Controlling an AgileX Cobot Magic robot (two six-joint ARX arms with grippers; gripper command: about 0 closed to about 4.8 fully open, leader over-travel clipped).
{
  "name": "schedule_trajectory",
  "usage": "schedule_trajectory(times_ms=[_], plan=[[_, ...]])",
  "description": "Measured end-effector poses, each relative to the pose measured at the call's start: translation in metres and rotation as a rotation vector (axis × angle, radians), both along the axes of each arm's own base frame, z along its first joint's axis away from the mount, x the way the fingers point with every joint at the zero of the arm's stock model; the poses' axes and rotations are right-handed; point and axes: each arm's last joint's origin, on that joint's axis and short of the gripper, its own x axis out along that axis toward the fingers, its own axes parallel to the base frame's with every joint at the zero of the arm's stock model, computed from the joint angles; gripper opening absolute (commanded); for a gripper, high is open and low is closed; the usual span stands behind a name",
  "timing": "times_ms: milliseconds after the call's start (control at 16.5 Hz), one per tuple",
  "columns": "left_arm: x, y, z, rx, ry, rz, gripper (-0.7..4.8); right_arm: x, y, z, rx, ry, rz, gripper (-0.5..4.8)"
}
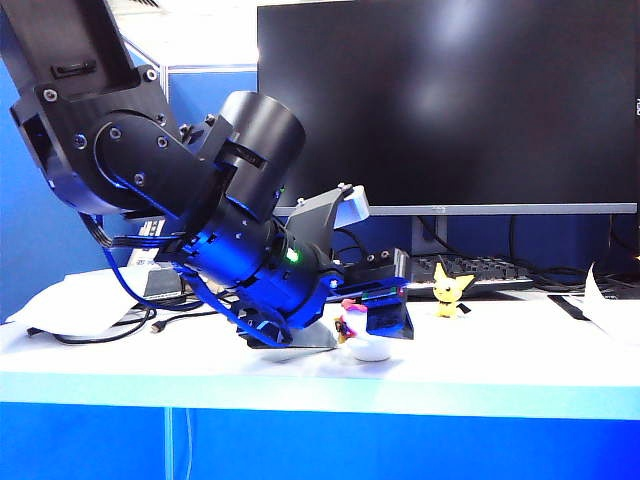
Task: Pick up the doll with a different color than the other dolls and place it near you.
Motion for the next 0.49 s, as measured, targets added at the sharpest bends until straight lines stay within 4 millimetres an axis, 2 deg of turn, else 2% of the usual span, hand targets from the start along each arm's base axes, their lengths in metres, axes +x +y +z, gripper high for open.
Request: schedule_trajectory(times_ms=[243,364,485], plan=[[0.003,-0.003,0.005,0.030,-0.014,-0.018,4.79,0.000,0.000,0.000,0.000,0.000,0.000,-0.05],[0.004,-0.004,0.013,0.039,-0.022,-0.023,4.79,0.000,0.000,0.000,0.000,-0.001,0.000,-0.05],[0.007,-0.006,0.030,0.028,-0.082,-0.032,4.79,0.000,0.000,0.000,0.000,-0.001,0.000,-0.05]])
